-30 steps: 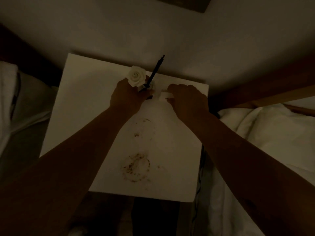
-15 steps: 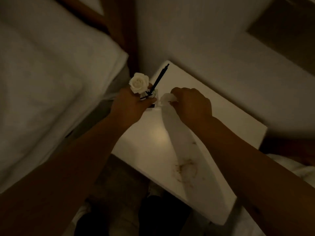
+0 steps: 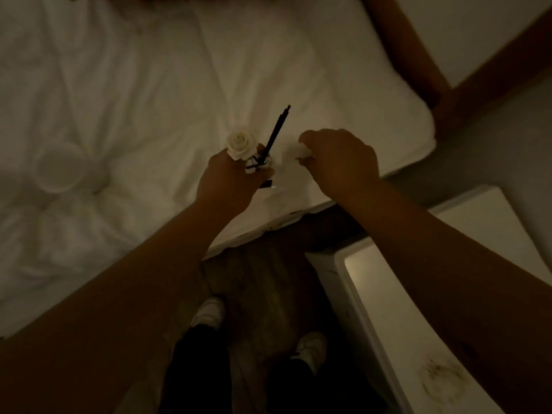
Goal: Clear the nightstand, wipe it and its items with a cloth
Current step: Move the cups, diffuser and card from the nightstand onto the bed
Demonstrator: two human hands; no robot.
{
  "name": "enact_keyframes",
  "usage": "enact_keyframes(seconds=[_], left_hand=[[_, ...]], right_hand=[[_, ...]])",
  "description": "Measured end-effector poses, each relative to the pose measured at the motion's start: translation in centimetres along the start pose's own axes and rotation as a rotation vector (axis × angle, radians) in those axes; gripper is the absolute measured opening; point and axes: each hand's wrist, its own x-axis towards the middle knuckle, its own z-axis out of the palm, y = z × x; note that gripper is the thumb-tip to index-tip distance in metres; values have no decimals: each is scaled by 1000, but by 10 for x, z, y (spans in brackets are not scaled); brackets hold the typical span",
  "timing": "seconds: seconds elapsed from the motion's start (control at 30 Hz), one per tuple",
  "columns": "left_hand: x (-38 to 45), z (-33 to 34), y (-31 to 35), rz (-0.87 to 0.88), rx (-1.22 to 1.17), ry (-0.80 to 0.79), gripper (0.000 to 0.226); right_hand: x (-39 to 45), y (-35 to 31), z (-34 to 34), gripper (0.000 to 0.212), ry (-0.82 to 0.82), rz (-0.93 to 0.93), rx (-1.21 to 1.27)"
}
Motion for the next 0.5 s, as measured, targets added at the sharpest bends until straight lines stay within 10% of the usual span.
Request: enact_keyframes(seconds=[0.5], left_hand=[[22,-137,-67,-69,-262,379,22]], right_hand=[[106,-133,58,15,-76,-259,-129]])
